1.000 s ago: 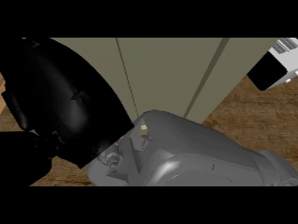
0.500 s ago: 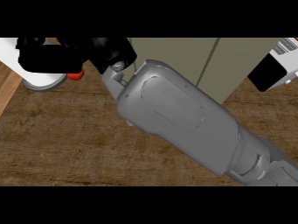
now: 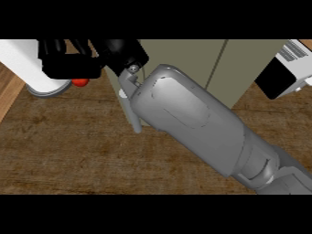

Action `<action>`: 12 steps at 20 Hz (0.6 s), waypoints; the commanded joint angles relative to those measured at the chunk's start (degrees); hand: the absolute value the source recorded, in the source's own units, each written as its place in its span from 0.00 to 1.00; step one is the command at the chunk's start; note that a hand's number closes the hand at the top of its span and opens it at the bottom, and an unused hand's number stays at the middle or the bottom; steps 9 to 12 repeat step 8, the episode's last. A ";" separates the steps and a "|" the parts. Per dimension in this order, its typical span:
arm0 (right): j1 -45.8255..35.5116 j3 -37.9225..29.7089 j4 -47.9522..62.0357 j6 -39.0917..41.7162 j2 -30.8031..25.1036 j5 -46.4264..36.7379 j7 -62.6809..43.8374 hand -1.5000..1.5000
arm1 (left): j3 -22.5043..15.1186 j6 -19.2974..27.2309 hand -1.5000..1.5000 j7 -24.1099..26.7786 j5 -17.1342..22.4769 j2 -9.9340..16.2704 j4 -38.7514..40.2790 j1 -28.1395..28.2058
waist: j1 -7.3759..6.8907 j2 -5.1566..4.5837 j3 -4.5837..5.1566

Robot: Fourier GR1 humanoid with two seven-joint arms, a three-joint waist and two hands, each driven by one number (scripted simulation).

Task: Pick up the wine, place it into the cabinet and close the cabinet

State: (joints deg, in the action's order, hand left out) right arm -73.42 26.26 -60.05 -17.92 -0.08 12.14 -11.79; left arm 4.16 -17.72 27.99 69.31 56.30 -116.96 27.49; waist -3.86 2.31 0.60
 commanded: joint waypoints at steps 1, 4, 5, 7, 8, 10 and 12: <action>4.48 -3.52 9.64 0.59 -6.91 -0.81 2.31 1.00 | 0.91 1.09 1.00 -0.65 0.86 0.20 0.03 -0.71 | 1.66 -4.00 -0.58; 4.83 -3.92 10.67 -0.53 -7.16 -1.53 3.25 1.00 | 1.52 1.47 1.00 -1.45 1.47 0.91 -1.23 -0.40 | 0.73 -3.99 -0.60; 4.93 -3.28 10.87 0.33 -7.19 -1.77 3.80 1.00 | 1.19 1.11 1.00 -1.24 0.90 0.77 -0.43 -1.16 | 1.36 -4.41 -0.48; 4.51 -3.32 10.81 -0.18 -6.53 -1.82 2.94 1.00 | 0.42 1.72 1.00 -1.32 0.44 0.18 -1.78 -0.56 | 1.08 -3.67 -0.49; 5.04 -3.50 10.76 0.18 -7.06 -2.01 5.01 1.00 | 0.58 2.11 1.00 -1.38 0.73 0.16 -0.64 -1.12 | 1.49 -4.35 -0.46; 5.04 -3.50 10.76 0.18 -7.06 -2.01 5.01 1.00 | 0.58 2.11 1.00 -1.38 0.73 0.16 -0.64 -1.12 | 1.49 -4.35 -0.46; 5.04 -3.50 10.76 0.18 -7.06 -2.01 5.01 1.00 | 0.58 2.11 1.00 -1.38 0.73 0.16 -0.64 -1.12 | 1.49 -4.35 -0.46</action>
